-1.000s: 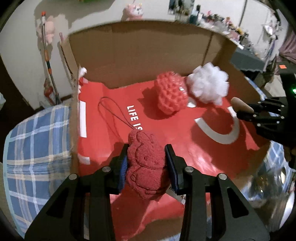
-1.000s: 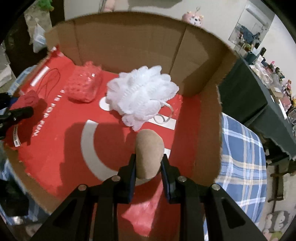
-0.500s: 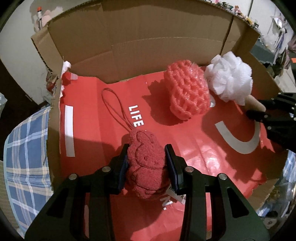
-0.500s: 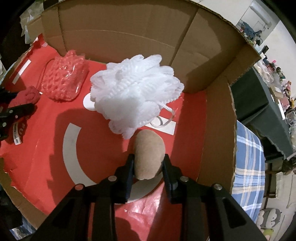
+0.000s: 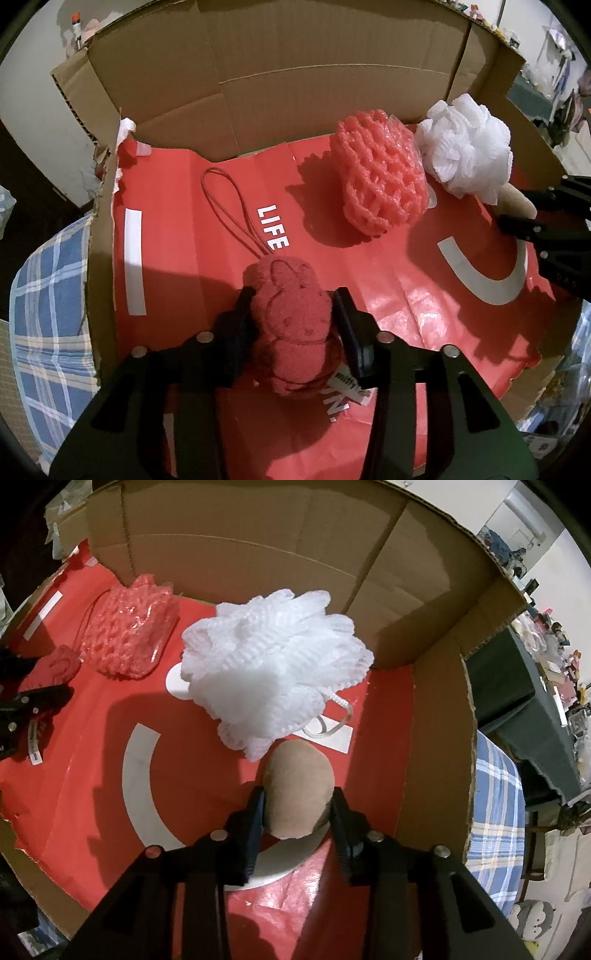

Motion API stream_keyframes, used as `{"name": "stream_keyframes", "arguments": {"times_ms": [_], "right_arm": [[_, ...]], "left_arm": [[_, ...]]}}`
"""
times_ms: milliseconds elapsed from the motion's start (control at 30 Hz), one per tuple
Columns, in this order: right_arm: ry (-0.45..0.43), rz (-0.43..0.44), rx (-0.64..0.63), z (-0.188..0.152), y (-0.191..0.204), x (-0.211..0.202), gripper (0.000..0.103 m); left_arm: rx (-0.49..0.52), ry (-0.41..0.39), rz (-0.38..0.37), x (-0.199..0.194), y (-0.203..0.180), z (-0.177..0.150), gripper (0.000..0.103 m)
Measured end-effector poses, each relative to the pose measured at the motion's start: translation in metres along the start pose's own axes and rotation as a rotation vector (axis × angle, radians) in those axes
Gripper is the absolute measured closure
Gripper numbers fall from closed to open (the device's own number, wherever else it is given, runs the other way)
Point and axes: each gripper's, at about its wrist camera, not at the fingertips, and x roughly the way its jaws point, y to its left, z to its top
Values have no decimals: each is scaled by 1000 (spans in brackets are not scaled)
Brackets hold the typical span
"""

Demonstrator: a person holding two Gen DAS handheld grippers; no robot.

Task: Organize soft objects
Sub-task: 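Lower the tan pad into the box and open the right tool while the left lowers the red sponge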

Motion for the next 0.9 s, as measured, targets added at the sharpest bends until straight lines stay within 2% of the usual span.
{"name": "stream_keyframes", "arguments": {"times_ms": [133,367,600,733,900], "right_arm": [[-5,-5,-16,1,6,-1,57],[-9,7,-27,-1,8,-12,51],[-23,-10,-28,-8,11,-24,48],[-41,-35,-24,-8,13,-31,33],[-61,-35,-6,-11,11,-42,32]], "left_arm": [[24,-10,8,0,-7,-1,48],[14,-32,-1,-13,-14,-3,44],[6,-68,-18,-31,-23,-8,36],[1,-90,-26,-47,-31,-15,34],[-12,-123,-38,-65,-32,-21,34]]}}
